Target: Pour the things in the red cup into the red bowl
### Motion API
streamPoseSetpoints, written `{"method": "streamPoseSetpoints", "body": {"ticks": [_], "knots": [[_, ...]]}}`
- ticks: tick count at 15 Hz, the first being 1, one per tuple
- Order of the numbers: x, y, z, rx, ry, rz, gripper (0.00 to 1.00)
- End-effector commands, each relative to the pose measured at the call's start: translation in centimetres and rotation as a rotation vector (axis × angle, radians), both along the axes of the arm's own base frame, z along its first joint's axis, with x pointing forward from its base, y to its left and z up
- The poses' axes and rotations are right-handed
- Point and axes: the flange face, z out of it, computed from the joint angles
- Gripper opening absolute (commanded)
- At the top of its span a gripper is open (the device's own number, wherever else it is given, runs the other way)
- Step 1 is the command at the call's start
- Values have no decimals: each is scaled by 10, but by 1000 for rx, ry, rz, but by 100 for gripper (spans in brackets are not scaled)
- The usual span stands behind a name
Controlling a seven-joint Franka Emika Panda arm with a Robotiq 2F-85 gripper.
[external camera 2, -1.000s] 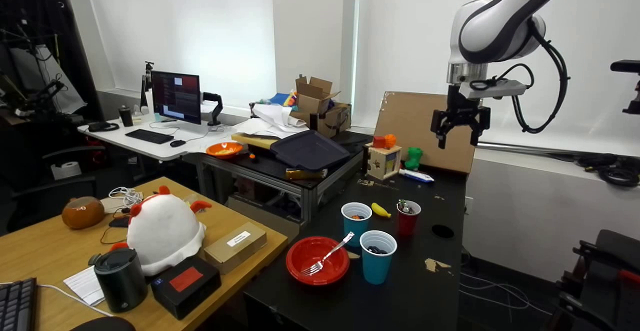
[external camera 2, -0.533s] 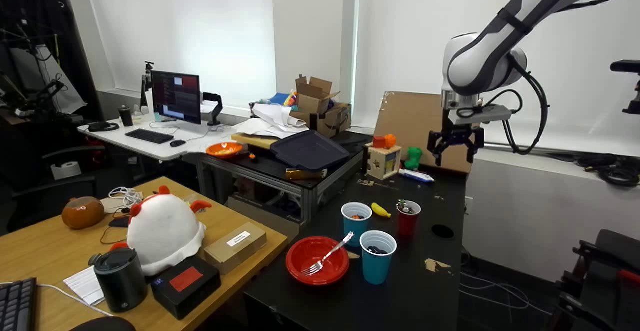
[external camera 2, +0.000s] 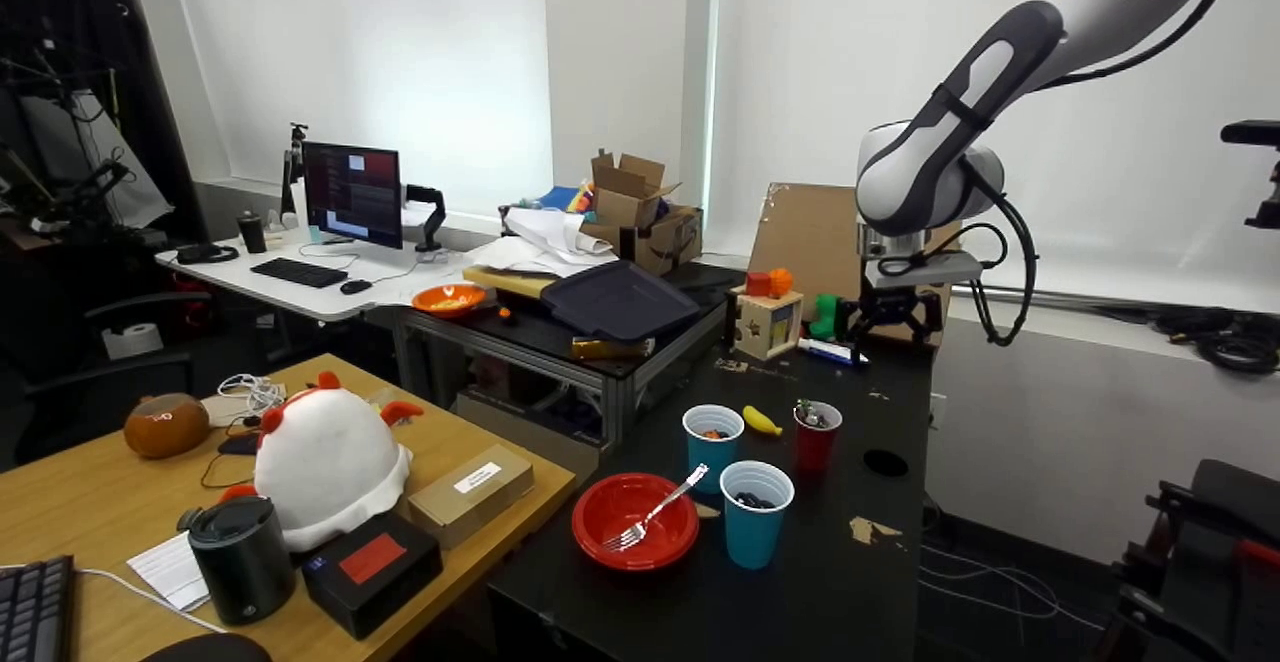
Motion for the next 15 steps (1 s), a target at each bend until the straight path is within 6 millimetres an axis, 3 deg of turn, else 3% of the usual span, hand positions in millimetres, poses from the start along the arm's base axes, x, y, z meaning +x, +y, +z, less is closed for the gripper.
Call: {"method": "streamPoseSetpoints", "body": {"ticks": [1, 8, 15], "knots": [[17, -8, -20, 12, -9, -61, 100], [31, -21, -68, 24, 12, -107, 100], [47, -27, -101, 6, 30, -89, 100]]}}
